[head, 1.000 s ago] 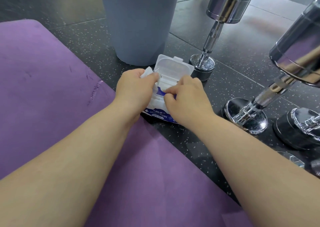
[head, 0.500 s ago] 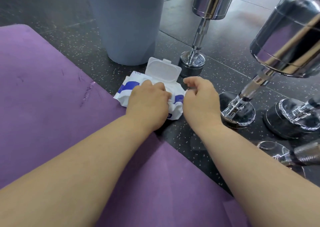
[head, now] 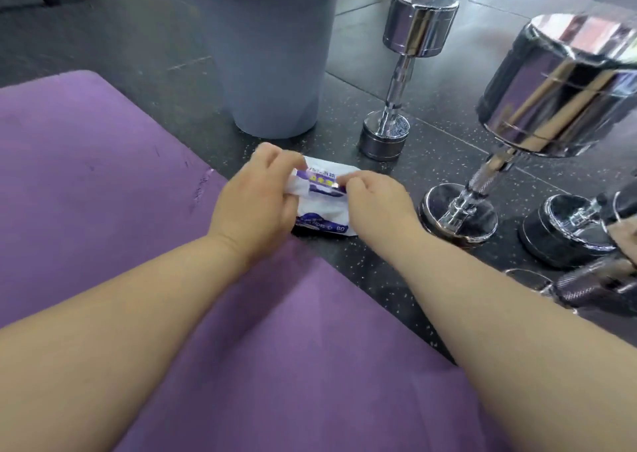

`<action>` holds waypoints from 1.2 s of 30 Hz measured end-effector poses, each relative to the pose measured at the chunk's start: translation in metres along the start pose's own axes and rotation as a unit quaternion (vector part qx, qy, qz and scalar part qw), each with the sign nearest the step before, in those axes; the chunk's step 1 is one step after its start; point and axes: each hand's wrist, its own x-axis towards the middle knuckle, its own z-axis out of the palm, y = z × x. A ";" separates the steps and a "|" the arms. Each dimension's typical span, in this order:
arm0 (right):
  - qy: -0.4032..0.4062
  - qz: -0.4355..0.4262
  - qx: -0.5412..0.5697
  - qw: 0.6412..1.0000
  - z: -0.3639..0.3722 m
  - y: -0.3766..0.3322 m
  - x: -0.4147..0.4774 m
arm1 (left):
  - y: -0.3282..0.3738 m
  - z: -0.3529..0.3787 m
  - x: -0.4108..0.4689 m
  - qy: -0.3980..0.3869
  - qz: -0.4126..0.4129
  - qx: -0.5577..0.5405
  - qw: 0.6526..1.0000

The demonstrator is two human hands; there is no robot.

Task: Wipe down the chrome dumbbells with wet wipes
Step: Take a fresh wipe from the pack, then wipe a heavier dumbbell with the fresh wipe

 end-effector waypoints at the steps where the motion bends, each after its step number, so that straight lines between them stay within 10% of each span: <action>1: -0.031 -0.021 -0.090 0.995 0.003 0.003 -0.007 | 0.006 -0.008 0.000 0.001 -0.047 -0.024 0.999; 6: -0.142 -0.048 -0.202 0.968 -0.003 -0.005 -0.022 | 0.040 -0.035 0.002 -0.064 -0.229 -0.130 0.963; 10: -0.089 0.032 0.120 0.988 -0.024 -0.010 -0.055 | 0.066 -0.044 -0.008 -0.123 -0.290 -0.238 0.919; 15: -0.144 0.132 0.415 0.889 -0.080 -0.024 -0.108 | 0.127 -0.078 -0.035 -0.188 -0.279 -0.345 0.876; 22: -0.093 0.106 0.339 0.930 -0.163 -0.044 -0.206 | 0.226 -0.135 -0.054 -0.143 -0.216 -0.272 0.927; 30: -0.090 0.051 0.424 0.900 -0.259 -0.058 -0.271 | 0.333 -0.171 -0.060 -0.112 -0.145 -0.246 0.952; 36: 0.080 0.063 0.280 0.955 -0.340 -0.027 -0.290 | 0.421 -0.177 -0.063 -0.133 -0.086 -0.230 0.960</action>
